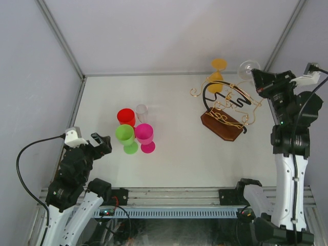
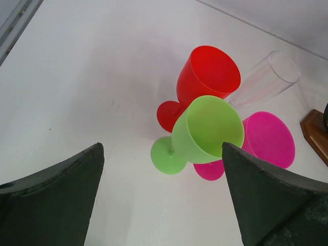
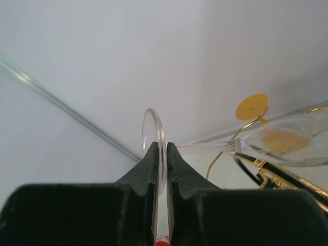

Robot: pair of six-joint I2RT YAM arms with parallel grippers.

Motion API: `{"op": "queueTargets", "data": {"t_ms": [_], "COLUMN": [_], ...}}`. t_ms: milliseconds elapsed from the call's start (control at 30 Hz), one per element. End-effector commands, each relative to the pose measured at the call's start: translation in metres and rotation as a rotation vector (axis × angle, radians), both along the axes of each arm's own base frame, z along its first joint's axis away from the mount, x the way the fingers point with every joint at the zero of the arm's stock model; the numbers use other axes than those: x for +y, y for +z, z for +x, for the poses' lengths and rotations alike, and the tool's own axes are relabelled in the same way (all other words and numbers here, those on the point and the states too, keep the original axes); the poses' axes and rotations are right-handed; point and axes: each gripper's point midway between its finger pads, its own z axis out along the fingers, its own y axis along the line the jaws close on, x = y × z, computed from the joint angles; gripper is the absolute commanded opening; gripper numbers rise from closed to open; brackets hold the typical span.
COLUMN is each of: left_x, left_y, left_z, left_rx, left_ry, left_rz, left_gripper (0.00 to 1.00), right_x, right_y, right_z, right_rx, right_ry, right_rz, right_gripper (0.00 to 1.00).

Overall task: Take the wine glass off the wine glass rack
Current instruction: Pick up the wine glass from the wine rack, then place the wine glass at the center of the board.

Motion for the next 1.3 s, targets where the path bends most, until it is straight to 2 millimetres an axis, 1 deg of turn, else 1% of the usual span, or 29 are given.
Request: {"op": "queueTargets", "data": {"t_ms": [0,100,167,300,333,367,400,500,567,700,833,900,967,1033,1067,1133,1200,1267], "left_x": [-0.002,-0.003,-0.003,-0.003,-0.003,-0.003,-0.003,-0.003,-0.004,-0.005,-0.005,-0.008,-0.019,-0.032,-0.042,-0.067,-0.097,-0.122], "left_y": [-0.002,-0.003,-0.003,-0.003,-0.003,-0.003,-0.003,-0.003,-0.002,0.0,0.004,0.009,0.017,0.03,0.038,0.057,0.08,0.094], "left_z": [0.005,0.005,0.006,0.005,0.005,0.005,0.005,0.006,0.005,0.004,0.003,0.004,0.008,0.008,0.007,0.001,-0.006,-0.014], "left_rx": [-0.004,0.0,0.001,0.0,0.0,0.001,0.0,-0.001,-0.005,-0.016,-0.034,-0.053,-0.076,-0.079,-0.079,-0.092,-0.136,-0.164], "left_ry": [0.002,-0.001,-0.002,-0.003,-0.003,-0.003,-0.003,-0.005,-0.009,-0.018,-0.024,-0.044,-0.102,-0.166,-0.218,-0.349,-0.495,-0.62], "left_rz": [-0.008,-0.007,-0.007,-0.006,-0.007,-0.006,-0.006,-0.007,-0.008,-0.012,-0.011,-0.013,-0.015,-0.04,-0.059,-0.123,-0.229,-0.357], "left_gripper": [1.0,1.0,1.0,1.0,1.0,1.0,1.0,1.0,1.0,1.0,1.0,1.0,1.0,1.0,1.0,1.0,1.0,1.0], "right_x": [0.03,0.048,0.061,0.09,0.1,0.106,0.113,0.126,0.132,0.148,0.156,0.162,0.168,0.174,0.178,0.189,0.2,0.213], "right_y": [0.015,0.023,0.023,0.019,0.013,0.009,0.006,0.003,-0.002,-0.015,-0.033,-0.041,-0.052,-0.065,-0.072,-0.088,-0.099,-0.11], "right_z": [-0.044,-0.074,-0.094,-0.133,-0.141,-0.147,-0.157,-0.181,-0.19,-0.206,-0.217,-0.225,-0.232,-0.231,-0.23,-0.226,-0.219,-0.21], "right_rx": [-0.06,-0.1,-0.115,-0.11,-0.095,-0.084,-0.083,-0.104,-0.121,-0.084,-0.06,-0.046,-0.034,-0.018,-0.004,0.026,0.038,0.042], "right_ry": [0.09,0.143,0.203,0.382,0.451,0.492,0.554,0.671,0.732,0.898,0.975,1.036,1.095,1.127,1.14,1.167,1.165,1.145], "right_rz": [-0.051,-0.065,-0.075,-0.061,-0.053,-0.039,-0.031,-0.038,-0.027,0.029,-0.008,-0.036,-0.052,-0.058,-0.058,-0.068,-0.088,-0.113], "right_gripper": [0.0,0.0,0.0,0.0,0.0,0.0,0.0,0.0,0.0,0.0,0.0,0.0,0.0,0.0,0.0,0.0,0.0,0.0]}}
